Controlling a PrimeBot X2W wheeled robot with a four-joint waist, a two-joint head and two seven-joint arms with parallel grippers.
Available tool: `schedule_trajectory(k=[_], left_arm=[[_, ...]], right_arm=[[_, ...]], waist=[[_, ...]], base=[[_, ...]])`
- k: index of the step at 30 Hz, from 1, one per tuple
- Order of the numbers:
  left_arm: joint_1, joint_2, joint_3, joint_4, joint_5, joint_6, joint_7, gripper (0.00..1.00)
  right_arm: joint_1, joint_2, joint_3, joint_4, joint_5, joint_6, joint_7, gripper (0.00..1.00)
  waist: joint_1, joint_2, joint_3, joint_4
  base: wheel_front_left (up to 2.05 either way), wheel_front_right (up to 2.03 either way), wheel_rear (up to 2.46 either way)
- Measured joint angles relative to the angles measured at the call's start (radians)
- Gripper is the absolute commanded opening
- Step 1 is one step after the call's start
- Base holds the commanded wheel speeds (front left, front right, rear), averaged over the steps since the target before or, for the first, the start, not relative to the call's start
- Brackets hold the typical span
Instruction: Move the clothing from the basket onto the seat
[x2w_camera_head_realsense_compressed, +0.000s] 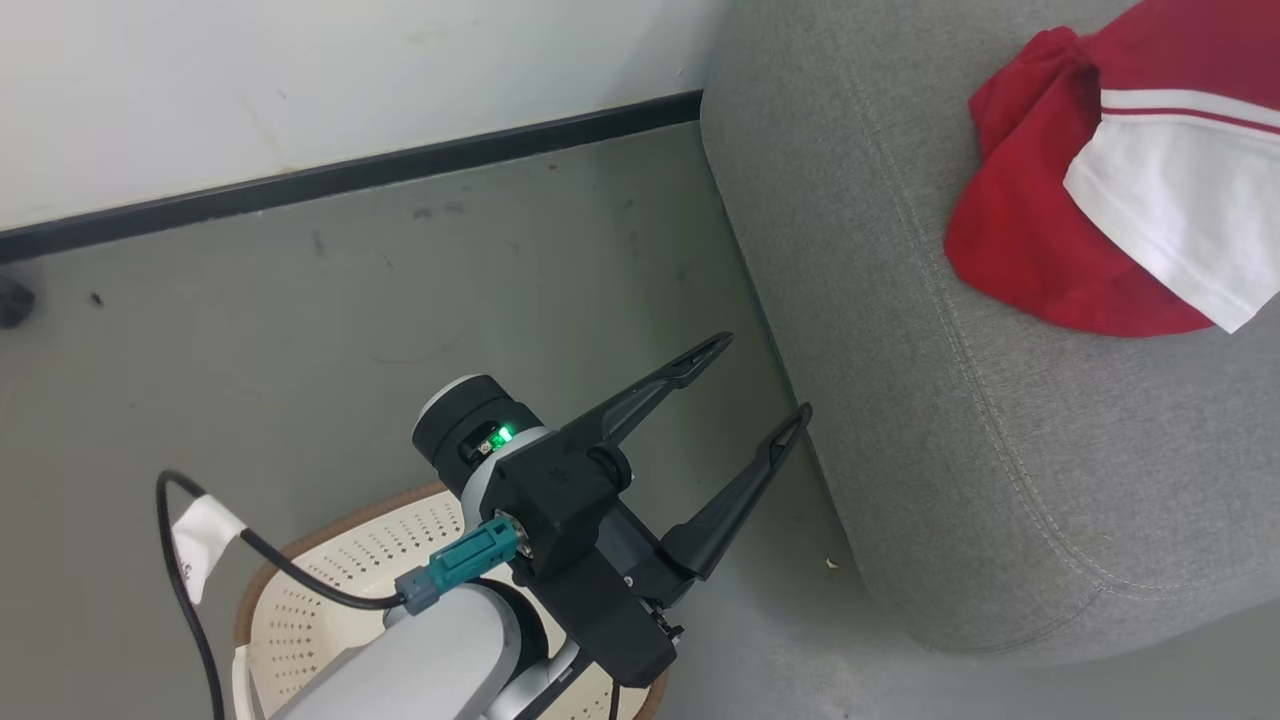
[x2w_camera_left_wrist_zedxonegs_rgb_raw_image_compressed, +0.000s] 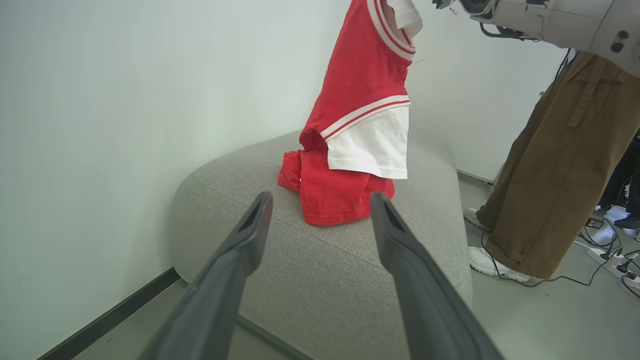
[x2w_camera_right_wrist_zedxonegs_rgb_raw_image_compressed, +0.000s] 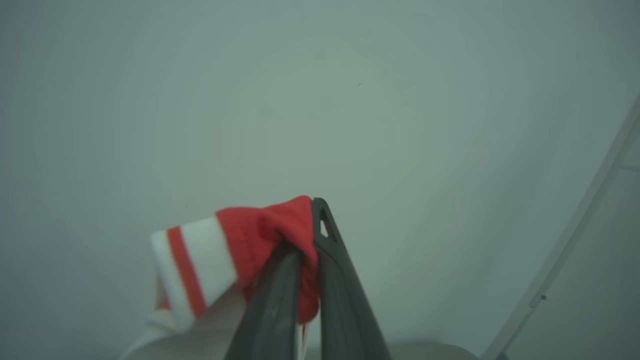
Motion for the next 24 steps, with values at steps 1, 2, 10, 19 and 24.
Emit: schedule_trajectory(k=[1,2,10,19,24], left_arm=[[-0.002,0.000,0.000,-0.001,0.004,0.000,0.001,1.00],[-0.002,0.000,-0.001,-0.003,0.004,0.000,0.005,1.00],[-0.002,0.012,-0.005,-0.007,0.006,0.000,0.021,1.00],[-0.007,0.020,-0.003,-0.012,0.009,-0.001,0.023,1.00],[-0.023,0.019,-0.004,-0.013,0.013,-0.001,0.023,1.00]], right_arm=[[0.000,0.003,0.002,0.013,-0.003,-0.005,0.000,0.00],[0.000,0.006,0.006,0.029,-0.008,-0.007,0.000,0.00],[0.011,0.041,0.028,0.179,-0.029,-0.025,0.001,0.00],[0.070,0.155,0.063,0.295,-0.028,-0.018,0.001,0.00],[0.124,0.176,0.063,0.361,-0.017,-0.008,0.001,0.00]], waist=[[-0.0001,0.0000,0.005,0.004],[-0.0001,0.0000,0.011,0.008],[-0.0001,0.0000,0.049,0.044],[-0.0001,-0.0001,0.075,0.066],[-0.0002,-0.0001,0.080,0.072]], base=[[0.00,0.00,0.00],[0.00,0.00,0.00],[0.00,0.00,0.00],[0.00,0.00,0.00],[0.00,0.00,0.00]])
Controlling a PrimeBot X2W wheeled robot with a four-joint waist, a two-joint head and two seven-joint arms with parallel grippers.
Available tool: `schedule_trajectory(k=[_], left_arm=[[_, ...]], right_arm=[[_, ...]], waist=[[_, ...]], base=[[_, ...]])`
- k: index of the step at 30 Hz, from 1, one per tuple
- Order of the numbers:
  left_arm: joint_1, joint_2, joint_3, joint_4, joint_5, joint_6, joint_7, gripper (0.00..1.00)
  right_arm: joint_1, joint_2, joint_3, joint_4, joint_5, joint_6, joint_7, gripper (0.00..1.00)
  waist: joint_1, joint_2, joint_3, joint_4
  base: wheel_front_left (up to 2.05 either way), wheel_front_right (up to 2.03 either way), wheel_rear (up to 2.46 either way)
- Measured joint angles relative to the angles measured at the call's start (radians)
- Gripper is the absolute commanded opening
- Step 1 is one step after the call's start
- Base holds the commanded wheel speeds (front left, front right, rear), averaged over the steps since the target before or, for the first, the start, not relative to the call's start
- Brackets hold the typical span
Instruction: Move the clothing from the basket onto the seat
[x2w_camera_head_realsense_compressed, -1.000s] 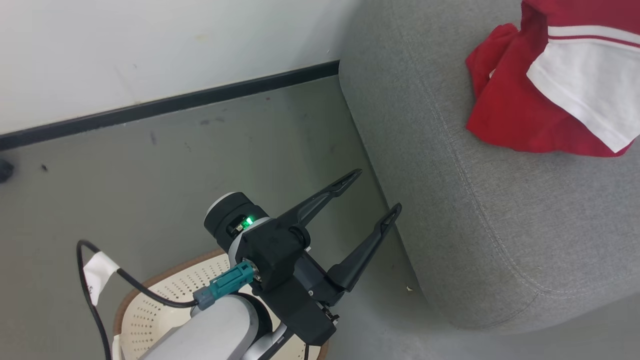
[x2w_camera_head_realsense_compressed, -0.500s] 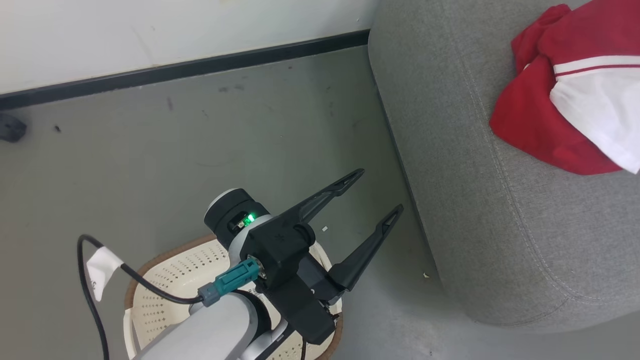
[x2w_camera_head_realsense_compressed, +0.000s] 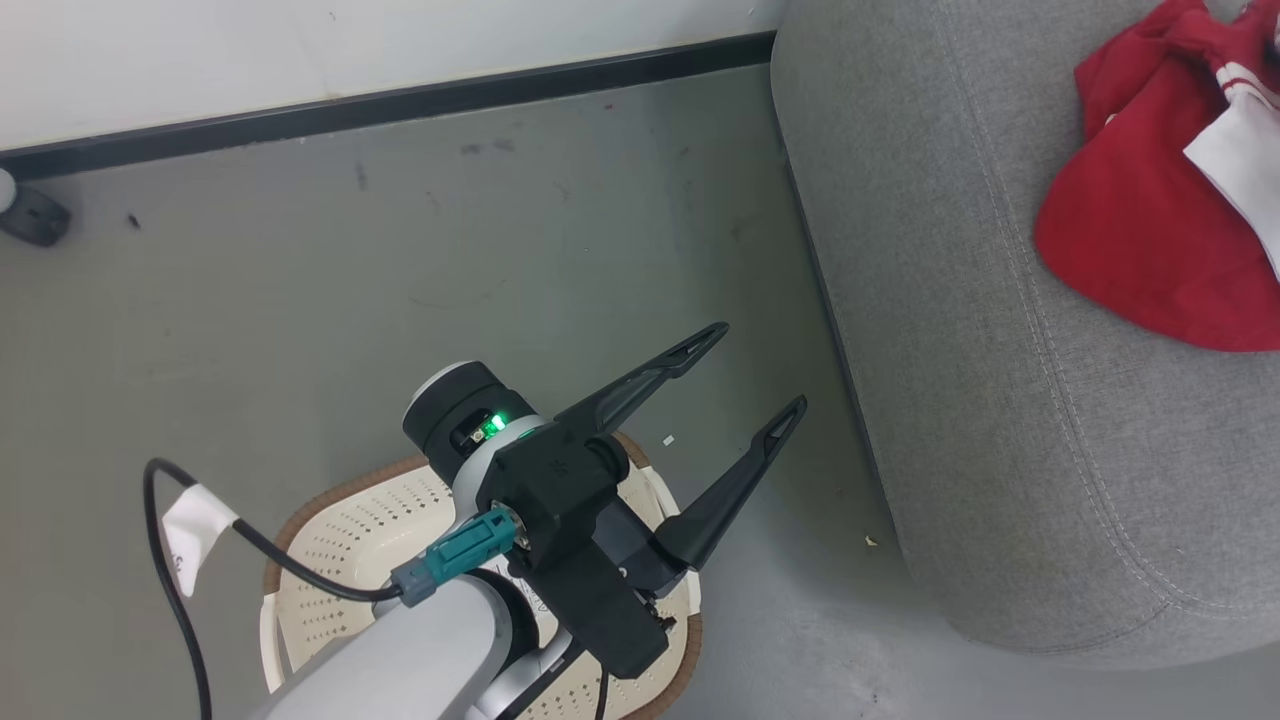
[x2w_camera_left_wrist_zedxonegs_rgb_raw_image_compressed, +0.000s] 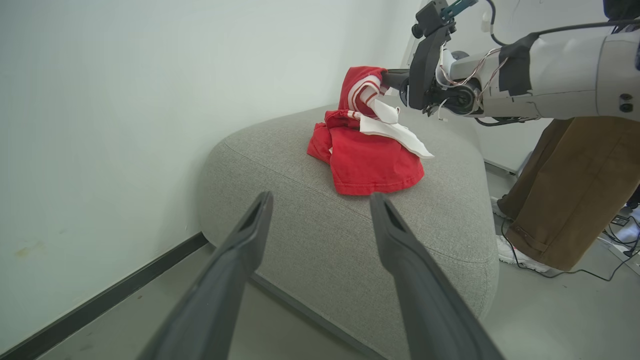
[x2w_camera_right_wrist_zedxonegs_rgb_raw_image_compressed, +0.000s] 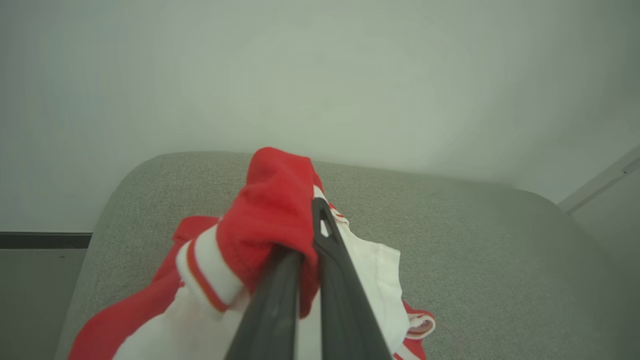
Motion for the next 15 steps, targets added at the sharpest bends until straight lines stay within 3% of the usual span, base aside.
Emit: schedule_trajectory(k=[7,8,9,10,11,15], left_arm=[[0.000,0.001,0.001,0.001,0.001,0.000,0.000,1.00],[0.000,0.002,0.002,0.003,0.001,0.000,-0.001,1.00],[0.000,0.004,0.003,0.004,0.001,0.000,-0.002,1.00],[0.000,0.007,0.004,0.005,0.001,0.000,-0.002,1.00],[0.000,0.008,0.004,0.006,0.001,0.000,-0.003,1.00],[0.000,0.008,0.003,0.009,0.001,0.000,-0.008,1.00]], right_arm=[[0.024,0.035,0.001,0.043,0.016,0.010,-0.001,0.02],[0.024,0.038,0.002,0.048,0.016,0.010,-0.001,0.20],[0.024,0.041,0.003,0.053,0.016,0.011,-0.002,0.44],[0.025,0.046,0.004,0.056,0.016,0.012,-0.002,0.83],[0.028,0.052,0.006,0.059,0.016,0.016,-0.002,1.00],[0.061,0.068,0.007,0.067,0.023,0.019,-0.010,1.00]], waist=[[0.0000,0.0000,0.002,0.004],[0.0000,0.0000,0.001,0.004],[0.0000,0.0000,0.000,0.003],[0.0000,0.0000,-0.002,0.002],[0.0000,0.0000,-0.005,0.000],[0.0000,0.0000,-0.017,-0.007]], base=[[0.00,0.00,0.00],[0.00,0.00,0.00],[0.00,0.00,0.00],[0.00,0.00,0.00],[0.00,0.00,0.00],[0.00,0.00,0.00]])
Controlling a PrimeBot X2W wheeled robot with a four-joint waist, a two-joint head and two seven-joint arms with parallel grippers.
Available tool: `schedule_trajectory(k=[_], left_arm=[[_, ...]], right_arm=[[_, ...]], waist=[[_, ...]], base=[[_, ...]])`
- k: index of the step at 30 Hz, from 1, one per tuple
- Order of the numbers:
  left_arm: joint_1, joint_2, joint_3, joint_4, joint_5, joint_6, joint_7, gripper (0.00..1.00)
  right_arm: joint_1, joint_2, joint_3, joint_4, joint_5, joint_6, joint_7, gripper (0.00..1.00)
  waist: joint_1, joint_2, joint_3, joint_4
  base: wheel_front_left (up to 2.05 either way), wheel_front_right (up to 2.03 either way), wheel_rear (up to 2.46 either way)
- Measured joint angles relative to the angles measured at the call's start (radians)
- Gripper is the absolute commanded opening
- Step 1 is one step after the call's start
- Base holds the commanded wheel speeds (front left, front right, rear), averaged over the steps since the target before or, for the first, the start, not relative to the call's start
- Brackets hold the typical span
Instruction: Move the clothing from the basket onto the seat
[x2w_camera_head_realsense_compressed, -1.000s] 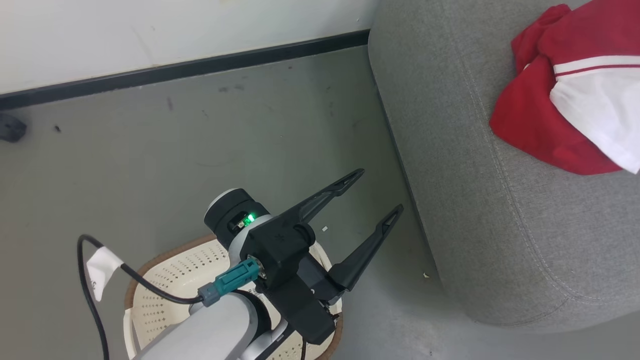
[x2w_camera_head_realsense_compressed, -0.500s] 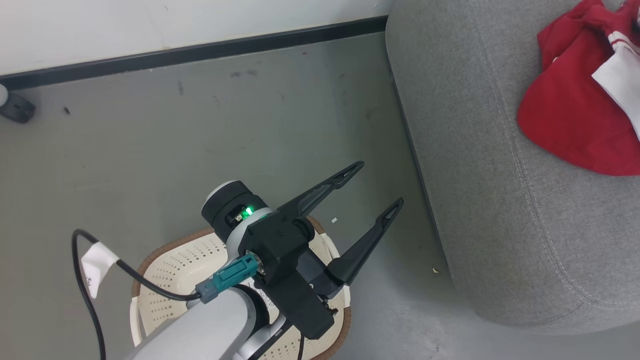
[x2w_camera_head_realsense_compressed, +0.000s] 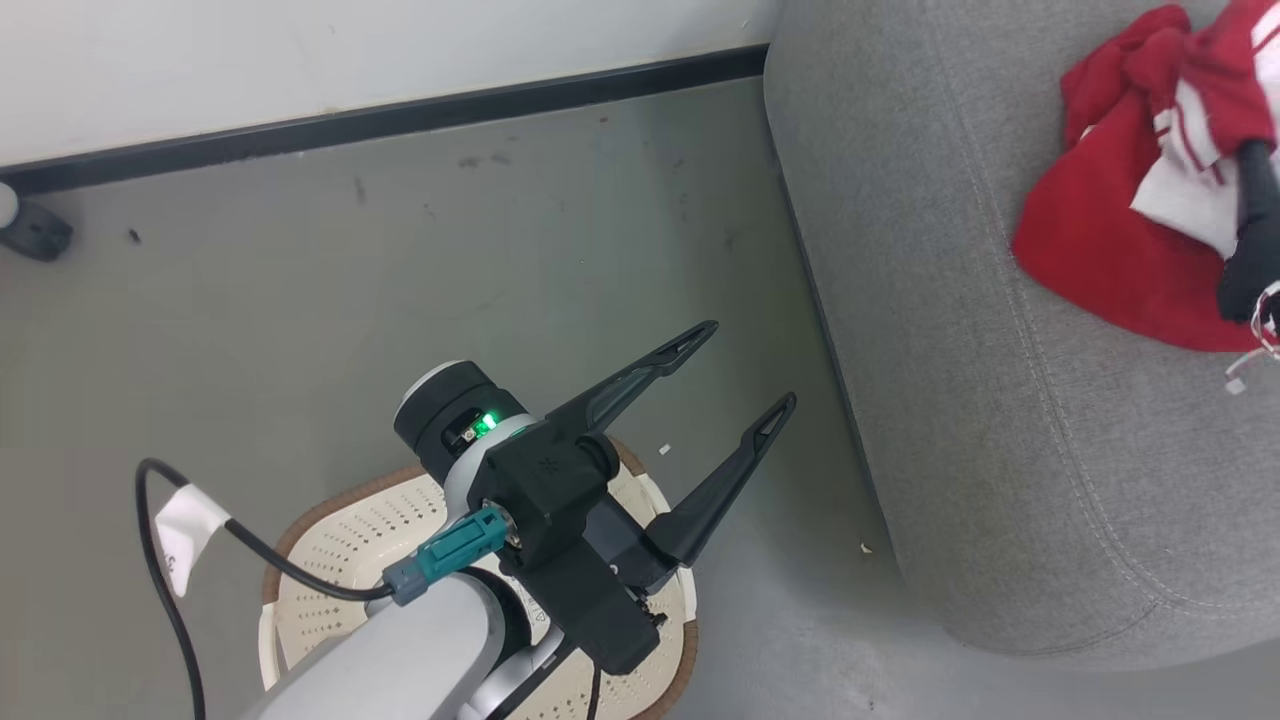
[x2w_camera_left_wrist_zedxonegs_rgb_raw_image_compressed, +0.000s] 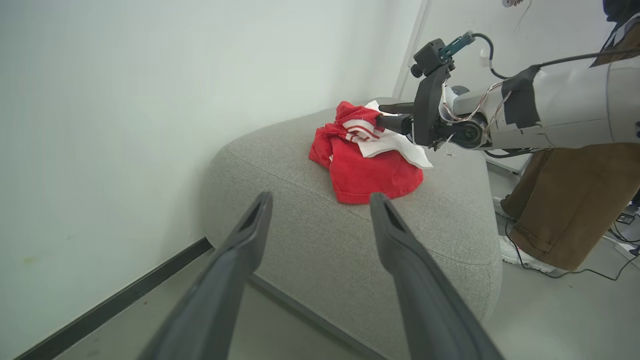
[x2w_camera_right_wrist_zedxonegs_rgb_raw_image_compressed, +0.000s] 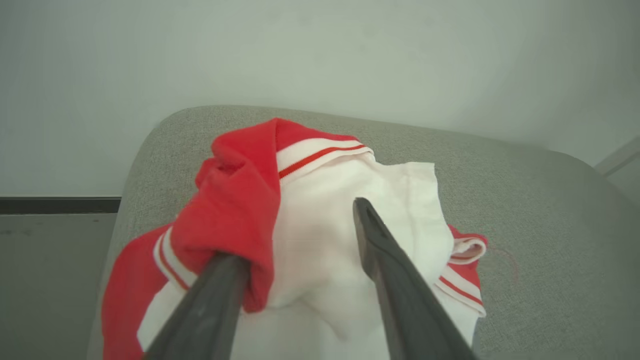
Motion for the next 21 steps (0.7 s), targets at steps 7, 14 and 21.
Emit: schedule_trajectory(k=[7,14,21], left_arm=[[0.005,0.000,-0.004,0.003,0.000,0.000,-0.011,1.00],[0.042,0.001,-0.005,0.025,-0.002,0.001,-0.027,1.00],[0.065,-0.004,-0.002,0.060,-0.014,0.001,-0.055,1.00]], right_arm=[[0.025,0.002,0.001,0.003,0.003,0.009,-0.001,1.00],[0.051,0.025,0.009,-0.025,0.003,0.017,-0.002,1.00],[0.115,0.031,0.018,-0.087,-0.001,0.022,-0.002,1.00]], waist=[[0.0000,0.0000,-0.023,-0.014],[0.0000,0.0000,-0.057,-0.039],[-0.0001,-0.0001,-0.109,-0.058]], base=[[0.00,0.00,0.00],[0.00,0.00,0.00],[0.00,0.00,0.00]])
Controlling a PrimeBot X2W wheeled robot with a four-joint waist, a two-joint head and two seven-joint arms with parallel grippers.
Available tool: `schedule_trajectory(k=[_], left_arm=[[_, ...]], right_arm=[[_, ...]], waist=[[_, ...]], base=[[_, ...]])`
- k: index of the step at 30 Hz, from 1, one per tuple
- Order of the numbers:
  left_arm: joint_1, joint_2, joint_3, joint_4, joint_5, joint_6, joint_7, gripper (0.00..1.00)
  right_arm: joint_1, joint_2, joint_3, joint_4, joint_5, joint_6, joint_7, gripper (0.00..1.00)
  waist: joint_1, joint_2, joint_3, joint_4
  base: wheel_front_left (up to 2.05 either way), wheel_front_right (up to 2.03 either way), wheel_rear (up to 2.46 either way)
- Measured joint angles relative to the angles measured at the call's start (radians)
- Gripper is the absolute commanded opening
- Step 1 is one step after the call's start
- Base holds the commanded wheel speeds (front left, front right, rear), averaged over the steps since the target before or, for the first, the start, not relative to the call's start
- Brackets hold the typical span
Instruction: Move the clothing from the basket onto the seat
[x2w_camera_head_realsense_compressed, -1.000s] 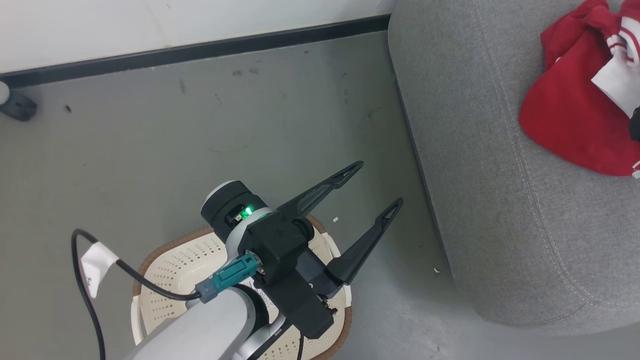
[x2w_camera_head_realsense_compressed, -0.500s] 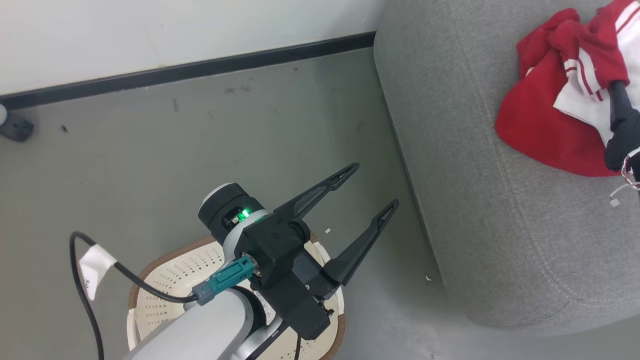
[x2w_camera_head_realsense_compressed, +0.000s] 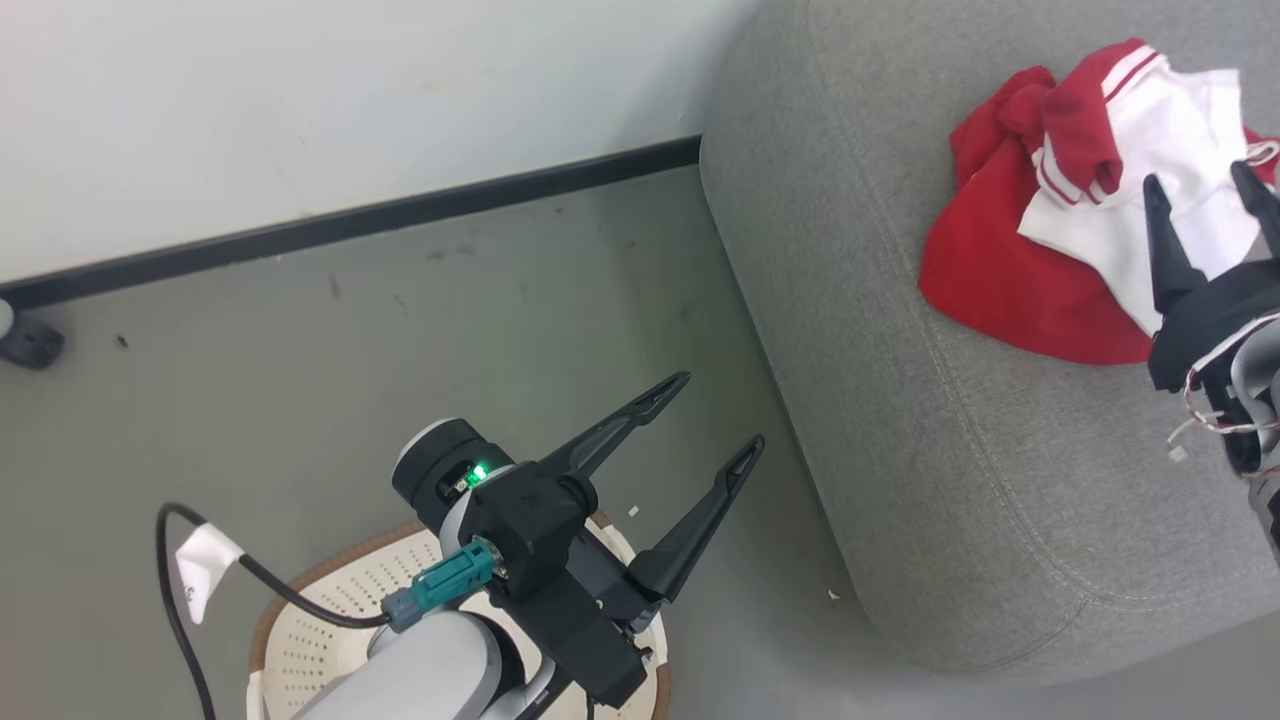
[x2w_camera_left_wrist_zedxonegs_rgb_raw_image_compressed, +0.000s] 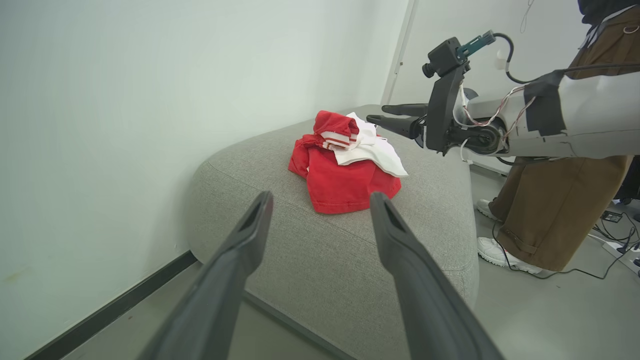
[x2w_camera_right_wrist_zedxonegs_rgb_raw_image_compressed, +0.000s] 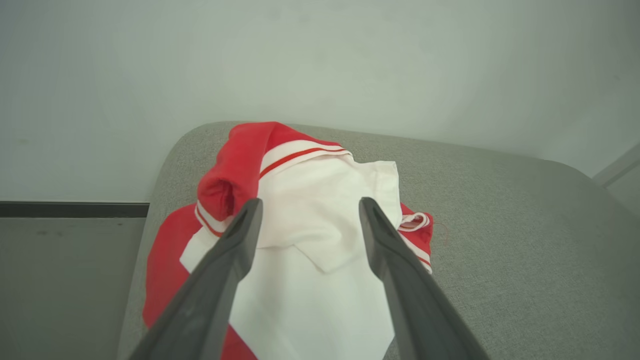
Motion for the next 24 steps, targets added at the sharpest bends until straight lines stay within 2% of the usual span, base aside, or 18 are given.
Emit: schedule_trajectory(k=[6,12,24], left_arm=[[0.028,-0.019,0.003,0.036,-0.016,0.002,-0.028,1.00],[0.083,-0.022,0.026,0.076,-0.032,0.024,-0.059,1.00],[0.185,-0.019,0.090,0.146,-0.079,0.084,-0.104,1.00]], right_arm=[[0.082,0.002,-0.001,-0.073,-0.001,0.004,0.000,1.00],[0.176,0.015,-0.013,-0.161,0.000,0.002,0.000,1.00],[0.366,0.044,-0.046,-0.332,0.012,-0.036,0.000,1.00]], waist=[[0.0000,0.0000,-0.055,-0.001],[-0.0001,-0.0001,-0.111,0.014],[-0.0001,-0.0001,-0.207,0.089]], base=[[0.00,0.00,0.00],[0.00,0.00,0.00],[0.00,0.00,0.00]])
